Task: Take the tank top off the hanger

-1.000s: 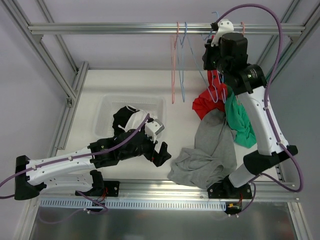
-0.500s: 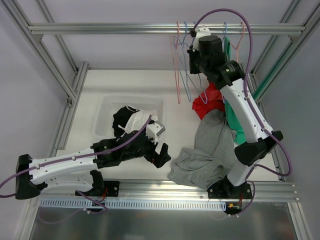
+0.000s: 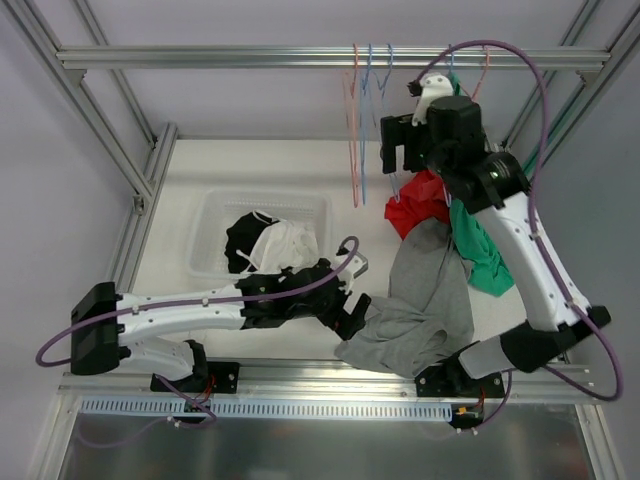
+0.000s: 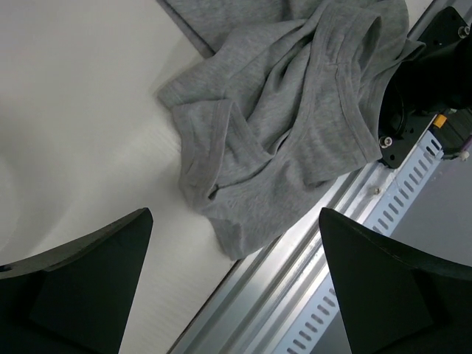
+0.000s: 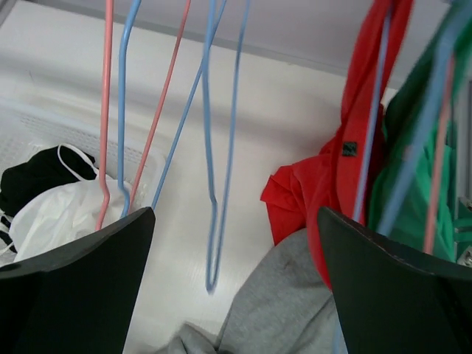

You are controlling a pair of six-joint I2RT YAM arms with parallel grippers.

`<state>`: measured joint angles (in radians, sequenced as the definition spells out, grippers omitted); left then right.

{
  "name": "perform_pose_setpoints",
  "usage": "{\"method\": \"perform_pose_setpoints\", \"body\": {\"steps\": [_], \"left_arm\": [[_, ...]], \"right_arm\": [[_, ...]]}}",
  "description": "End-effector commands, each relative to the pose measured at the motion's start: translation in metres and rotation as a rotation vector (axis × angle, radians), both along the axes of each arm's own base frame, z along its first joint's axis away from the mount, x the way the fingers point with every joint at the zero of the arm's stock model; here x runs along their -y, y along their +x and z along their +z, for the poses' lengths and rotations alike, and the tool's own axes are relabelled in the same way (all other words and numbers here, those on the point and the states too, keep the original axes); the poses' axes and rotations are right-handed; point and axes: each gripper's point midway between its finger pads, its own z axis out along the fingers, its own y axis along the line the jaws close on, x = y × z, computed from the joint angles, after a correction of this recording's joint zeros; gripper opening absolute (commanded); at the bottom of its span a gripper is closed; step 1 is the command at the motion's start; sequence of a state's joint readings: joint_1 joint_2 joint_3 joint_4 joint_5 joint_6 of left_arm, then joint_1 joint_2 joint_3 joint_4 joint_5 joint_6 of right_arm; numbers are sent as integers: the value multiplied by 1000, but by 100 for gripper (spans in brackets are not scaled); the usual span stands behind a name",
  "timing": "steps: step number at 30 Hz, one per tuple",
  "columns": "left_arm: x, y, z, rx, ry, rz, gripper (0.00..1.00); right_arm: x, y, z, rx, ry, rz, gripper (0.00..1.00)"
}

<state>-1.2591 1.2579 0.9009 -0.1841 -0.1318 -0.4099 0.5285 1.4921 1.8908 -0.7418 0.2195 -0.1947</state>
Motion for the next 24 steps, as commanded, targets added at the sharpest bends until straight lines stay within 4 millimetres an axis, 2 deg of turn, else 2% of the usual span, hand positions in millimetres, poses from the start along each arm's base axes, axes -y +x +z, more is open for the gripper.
{"method": "perform_pose_setpoints", "body": {"steps": [1,4,5,6,7,8,9,10,11,12,13,14,15,16,17,18,19,20,21,22,23,24], "left_arm": [[42,1,8,12,-34,-33,99],[69,7,4,20,-12,-45,99],[77,10,-21,14,51,-50,99],[92,13,-15,21,37,-55,99],[100,14,-39,4,87,-68,99],[115,16,-31,16,67,-81,99],[122,16,-55,9,117,-101,99],[129,17,-60,6,123,-105,99],[142,20,-54,22,107,-115,99],[148,21,-61,22,117,-122,99],[154,24,-83,21,160,-130,99],[167,28,-79,33,143,-130,99],[171,30,-87,39,158,-127,99],[173,33,-112,48,210,-114,99],[183,39,-110,73,207,-107,99],[183,39,-122,81,247,-106,99],[181,39,-146,77,303,-109,96],[188,41,-143,105,314,-101,90],[180,40,-152,109,367,-92,76],[178,39,-155,116,383,-82,52],[172,39,-155,140,404,-58,14],[165,41,-153,148,419,-32,0]], "right_arm": [[38,-56,60,160,100,-23,98],[59,-93,65,170,119,-25,100],[70,-115,69,197,139,-20,99],[74,-127,67,197,147,-2,99],[79,-139,67,210,157,6,100],[88,-159,65,235,176,13,99],[98,-182,69,271,205,28,99],[95,-180,60,246,194,34,99],[103,-197,59,269,213,43,100],[105,-206,54,265,218,54,100],[103,-214,52,265,228,85,100],[106,-227,54,287,244,107,99],[102,-235,49,277,251,152,99],[101,-241,48,283,259,174,99],[96,-249,48,285,272,217,99],[96,-257,49,299,281,243,100],[92,-264,50,302,293,283,99],[91,-269,51,307,301,300,99],[92,-275,53,322,309,313,100],[92,-279,56,332,316,326,99],[94,-282,58,345,318,329,99],[96,-283,59,351,320,321,99]]}}
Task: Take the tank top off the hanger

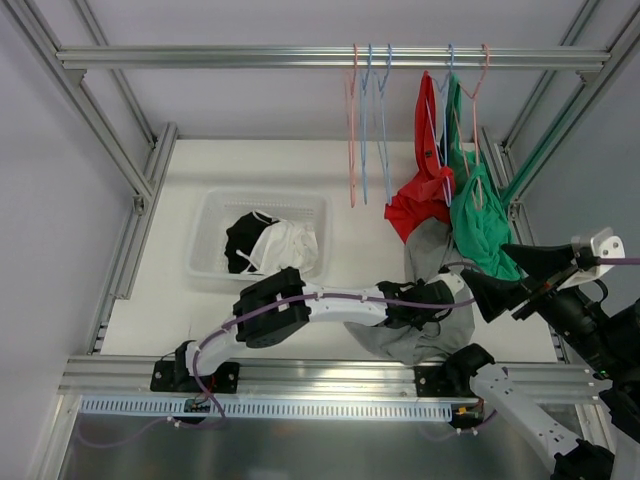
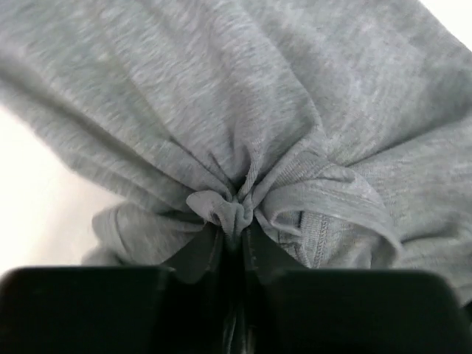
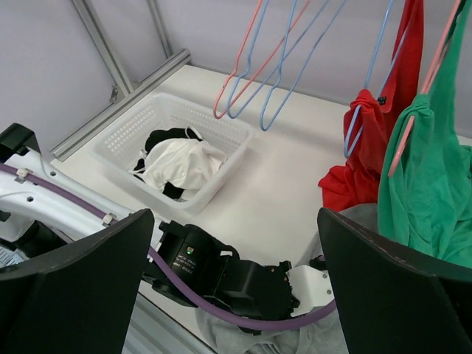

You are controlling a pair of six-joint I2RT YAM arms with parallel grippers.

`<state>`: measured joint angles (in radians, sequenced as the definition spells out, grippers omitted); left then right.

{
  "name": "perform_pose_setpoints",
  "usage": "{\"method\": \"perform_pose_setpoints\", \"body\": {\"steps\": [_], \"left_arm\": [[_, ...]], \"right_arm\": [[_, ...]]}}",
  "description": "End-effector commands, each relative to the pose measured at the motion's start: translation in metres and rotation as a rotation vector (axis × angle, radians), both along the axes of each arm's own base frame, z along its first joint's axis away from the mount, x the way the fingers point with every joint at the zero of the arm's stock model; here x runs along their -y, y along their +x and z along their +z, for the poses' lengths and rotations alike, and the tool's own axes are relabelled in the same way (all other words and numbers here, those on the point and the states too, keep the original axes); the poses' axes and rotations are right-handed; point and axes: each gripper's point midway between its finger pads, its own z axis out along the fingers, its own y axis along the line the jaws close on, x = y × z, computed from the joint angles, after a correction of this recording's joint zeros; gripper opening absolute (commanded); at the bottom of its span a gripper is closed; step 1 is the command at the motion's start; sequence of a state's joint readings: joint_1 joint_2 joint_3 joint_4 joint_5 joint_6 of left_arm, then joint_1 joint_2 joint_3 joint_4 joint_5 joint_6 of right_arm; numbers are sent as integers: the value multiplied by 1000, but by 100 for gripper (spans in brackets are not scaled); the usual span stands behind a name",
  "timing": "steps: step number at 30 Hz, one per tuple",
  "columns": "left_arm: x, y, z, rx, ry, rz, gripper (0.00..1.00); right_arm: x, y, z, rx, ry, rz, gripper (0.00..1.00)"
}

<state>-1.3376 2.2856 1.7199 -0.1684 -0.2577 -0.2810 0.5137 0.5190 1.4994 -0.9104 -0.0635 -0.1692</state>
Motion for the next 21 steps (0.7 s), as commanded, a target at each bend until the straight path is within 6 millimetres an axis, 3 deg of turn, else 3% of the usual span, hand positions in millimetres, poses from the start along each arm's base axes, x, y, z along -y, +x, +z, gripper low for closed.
{"method": "perform_pose_setpoints", "body": {"steps": [1,2,3,4,5,6,7,9,10,11,12,14,15,21], "left_arm": [[-35,-1,0,60,122,79,0],[-50,-2,-1,67,144,97,0],[-58,5,14,107,133,135,0],[-64,10,52,134,69,165,0],[-80,10,58,154,80,181,0],[-89,16,80,197,54,217,0],[-98,18,127,225,-35,238,0],[-121,23,161,276,-83,279,0],[-137,22,197,301,-151,290,0],[-145,23,214,319,-181,299,0],[-160,22,247,340,-253,316,0],[-181,24,271,384,-286,342,0],[-198,24,295,402,-340,364,0],[-274,35,367,557,-425,521,0]], "right_arm": [[-1,-20,12,59,36,59,99],[2,-21,13,65,39,50,99],[6,-21,13,71,40,30,100],[9,-22,12,76,45,17,100],[11,-20,12,77,46,0,99],[13,-20,11,77,49,-9,99],[16,-19,12,80,51,-28,100],[16,-16,10,76,50,-39,99],[16,-15,9,74,51,-42,99],[16,-14,8,71,52,-43,100],[16,-13,10,75,55,-45,99],[16,-12,10,77,57,-51,99],[16,-11,11,78,59,-52,99],[14,-6,17,91,62,-56,99]]}}
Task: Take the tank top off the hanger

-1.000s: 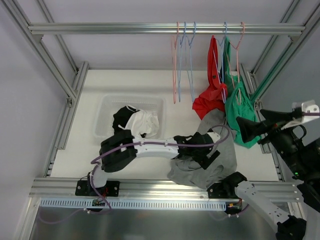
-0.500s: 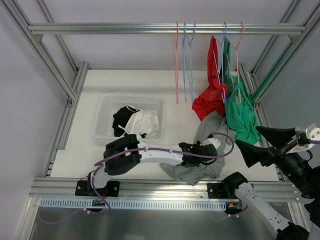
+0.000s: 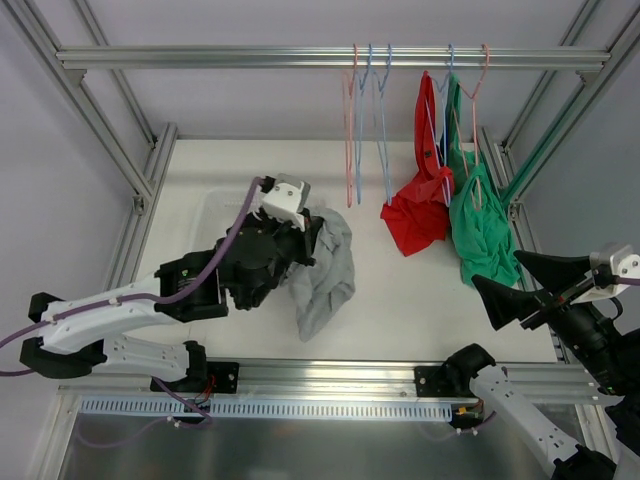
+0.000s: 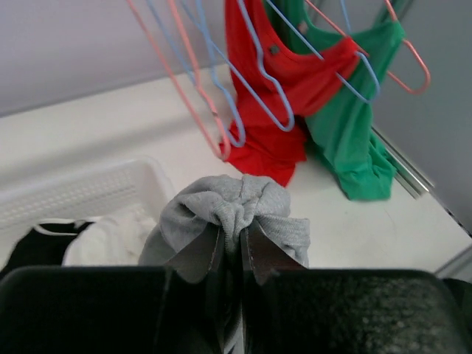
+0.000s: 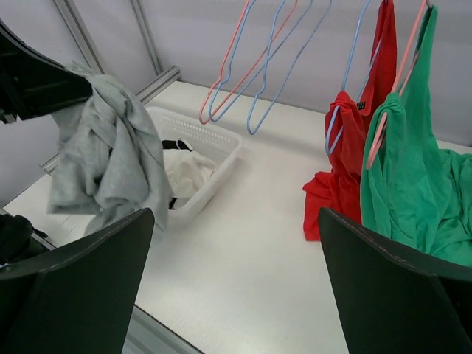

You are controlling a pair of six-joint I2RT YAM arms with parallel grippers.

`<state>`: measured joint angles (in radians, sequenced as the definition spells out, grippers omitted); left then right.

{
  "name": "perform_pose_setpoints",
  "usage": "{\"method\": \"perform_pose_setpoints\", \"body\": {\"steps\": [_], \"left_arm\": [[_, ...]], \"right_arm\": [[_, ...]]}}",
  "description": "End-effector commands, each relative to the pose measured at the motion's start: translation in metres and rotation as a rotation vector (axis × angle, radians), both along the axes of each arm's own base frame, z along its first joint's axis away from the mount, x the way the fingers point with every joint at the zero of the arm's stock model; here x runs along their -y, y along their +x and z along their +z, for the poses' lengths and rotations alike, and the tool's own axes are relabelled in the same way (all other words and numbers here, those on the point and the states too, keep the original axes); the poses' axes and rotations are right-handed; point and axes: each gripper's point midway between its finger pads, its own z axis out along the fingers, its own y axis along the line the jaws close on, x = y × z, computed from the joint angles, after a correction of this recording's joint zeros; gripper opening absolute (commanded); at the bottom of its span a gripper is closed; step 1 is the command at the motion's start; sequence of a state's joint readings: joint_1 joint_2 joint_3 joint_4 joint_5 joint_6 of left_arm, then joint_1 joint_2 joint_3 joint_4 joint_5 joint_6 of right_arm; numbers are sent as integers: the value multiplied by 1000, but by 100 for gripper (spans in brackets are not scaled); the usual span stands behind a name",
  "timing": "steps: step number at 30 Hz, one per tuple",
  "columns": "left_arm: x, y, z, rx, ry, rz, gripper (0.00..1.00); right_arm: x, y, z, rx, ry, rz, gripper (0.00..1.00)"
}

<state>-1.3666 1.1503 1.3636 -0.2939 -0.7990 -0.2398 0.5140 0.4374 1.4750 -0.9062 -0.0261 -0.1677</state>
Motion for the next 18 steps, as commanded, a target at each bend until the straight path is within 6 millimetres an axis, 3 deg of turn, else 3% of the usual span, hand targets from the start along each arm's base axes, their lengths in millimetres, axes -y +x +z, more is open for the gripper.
{"method": "perform_pose_setpoints", "body": {"steps": [1,4,9,14,15,18], "left_arm": [[-40,16,16,89,84,161,0],[-61,23,44,129,71,214,0],[-91,60,56,122,32,290,0],[-114,97,37,66,39,364,0],[-127,111,30,40,21,413,0],[-125,129,4,-46,-15,371,0]], "right_arm": [[-2,9,16,37,33,-17,100],[-6,12,18,35,36,-4,100],[-13,13,19,32,54,23,99],[-17,15,18,26,55,38,100],[-19,15,18,24,55,44,100],[-21,16,18,21,57,52,100]]}}
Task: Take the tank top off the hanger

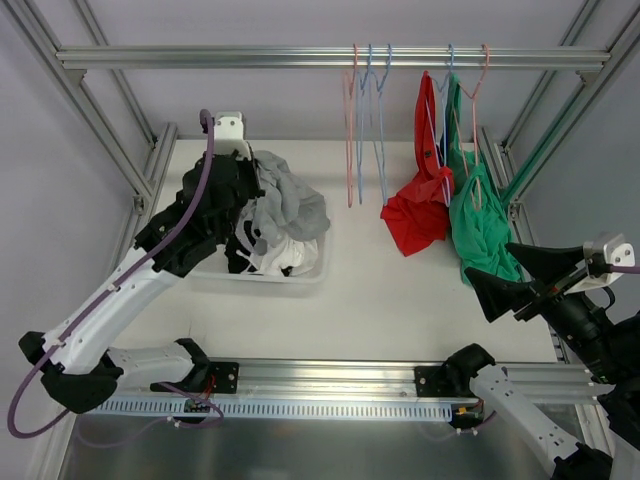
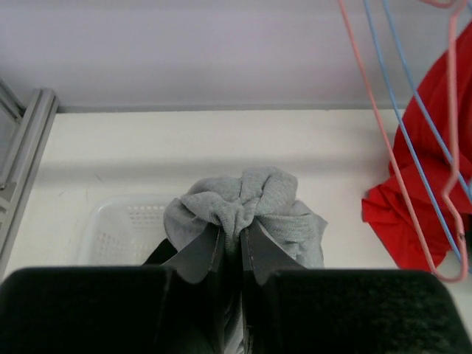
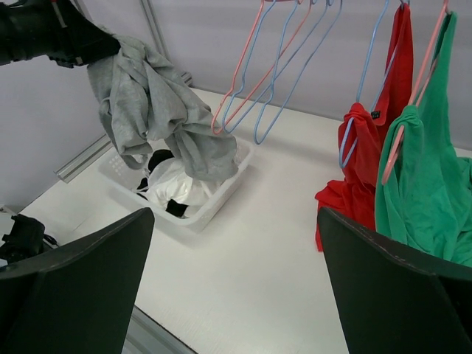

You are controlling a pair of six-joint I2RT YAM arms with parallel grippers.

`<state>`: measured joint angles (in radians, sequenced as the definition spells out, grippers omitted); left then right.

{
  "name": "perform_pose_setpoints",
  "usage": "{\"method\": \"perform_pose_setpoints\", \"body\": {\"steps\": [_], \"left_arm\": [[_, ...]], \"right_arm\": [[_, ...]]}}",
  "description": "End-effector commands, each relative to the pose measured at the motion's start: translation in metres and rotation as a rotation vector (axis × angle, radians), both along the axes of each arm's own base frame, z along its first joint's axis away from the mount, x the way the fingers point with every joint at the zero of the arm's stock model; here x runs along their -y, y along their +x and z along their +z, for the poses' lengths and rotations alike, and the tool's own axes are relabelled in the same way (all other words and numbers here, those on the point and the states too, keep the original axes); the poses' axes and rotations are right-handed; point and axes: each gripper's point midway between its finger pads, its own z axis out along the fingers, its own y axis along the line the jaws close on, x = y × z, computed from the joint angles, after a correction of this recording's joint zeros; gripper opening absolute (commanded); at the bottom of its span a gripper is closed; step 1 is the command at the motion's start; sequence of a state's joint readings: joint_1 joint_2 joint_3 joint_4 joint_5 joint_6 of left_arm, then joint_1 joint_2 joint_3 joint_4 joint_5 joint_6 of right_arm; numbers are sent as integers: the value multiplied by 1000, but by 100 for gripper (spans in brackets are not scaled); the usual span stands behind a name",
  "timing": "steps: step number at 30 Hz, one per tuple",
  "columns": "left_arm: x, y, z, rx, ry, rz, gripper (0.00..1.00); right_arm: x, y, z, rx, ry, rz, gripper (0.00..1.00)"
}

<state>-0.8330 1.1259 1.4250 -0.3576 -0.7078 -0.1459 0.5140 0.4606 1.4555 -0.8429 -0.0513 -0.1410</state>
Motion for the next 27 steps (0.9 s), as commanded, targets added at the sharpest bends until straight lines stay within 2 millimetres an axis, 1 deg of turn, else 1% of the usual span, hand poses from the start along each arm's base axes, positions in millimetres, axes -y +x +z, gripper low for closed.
{"method": "perform_pose_setpoints", "body": {"steps": [1,3,4,6,7,8,9,10,11,13,14,16,17,19,20,21,22,23,24,25,26,27], "left_arm": [[-5,25,-26,-82,-88,-19,0],[-15,37,-43,-125,-111,17,0],[-26,44,-55,-153,-123,45,0],[-40,51,-70,-188,-139,103,0],[-52,54,-83,-213,-141,143,0],[-59,57,-92,-227,-138,175,0],[-65,58,-104,-251,-140,205,0],[-71,61,-111,-262,-138,231,0],[-83,71,-126,-293,-121,287,0],[-91,82,-146,-346,-123,312,0],[-99,93,-166,-397,-120,341,0],[-98,102,-186,-448,-135,344,0],[-99,108,-203,-488,-122,360,0],[-101,107,-222,-528,-114,382,0],[-100,104,-232,-548,-137,399,0],[-104,94,-249,-580,-136,429,0],[-108,88,-258,-590,-151,463,0],[-111,80,-263,-588,-198,507,0],[-118,67,-281,-620,-190,544,0],[-123,62,-285,-616,-194,578,0],[-124,58,-288,-615,-222,603,0],[-128,51,-296,-628,-219,622,0]], "right_arm": [[-11,8,10,15,24,29,99],[-13,9,10,12,23,35,100],[-14,9,10,12,25,41,100],[-16,10,8,9,25,45,99],[-16,11,9,11,24,46,99],[-17,12,7,7,22,48,99],[-19,14,5,0,18,49,100],[-19,16,5,2,19,48,99],[-22,17,4,-3,20,57,99],[-27,22,0,-17,17,69,99],[-30,23,0,-23,16,81,100],[-36,29,-2,-41,10,89,100],[-38,30,-2,-43,11,97,100],[-41,32,-2,-49,8,107,100],[-43,35,-3,-56,2,109,99],[-44,38,-3,-55,-4,107,99],[-44,40,-2,-54,-8,99,100],[-42,51,-3,-69,-21,63,100],[-40,58,-3,-73,-31,33,100],[-37,65,-4,-89,-43,3,99],[-28,84,1,-108,-56,-97,100],[-24,93,3,-122,-70,-143,99]]}}
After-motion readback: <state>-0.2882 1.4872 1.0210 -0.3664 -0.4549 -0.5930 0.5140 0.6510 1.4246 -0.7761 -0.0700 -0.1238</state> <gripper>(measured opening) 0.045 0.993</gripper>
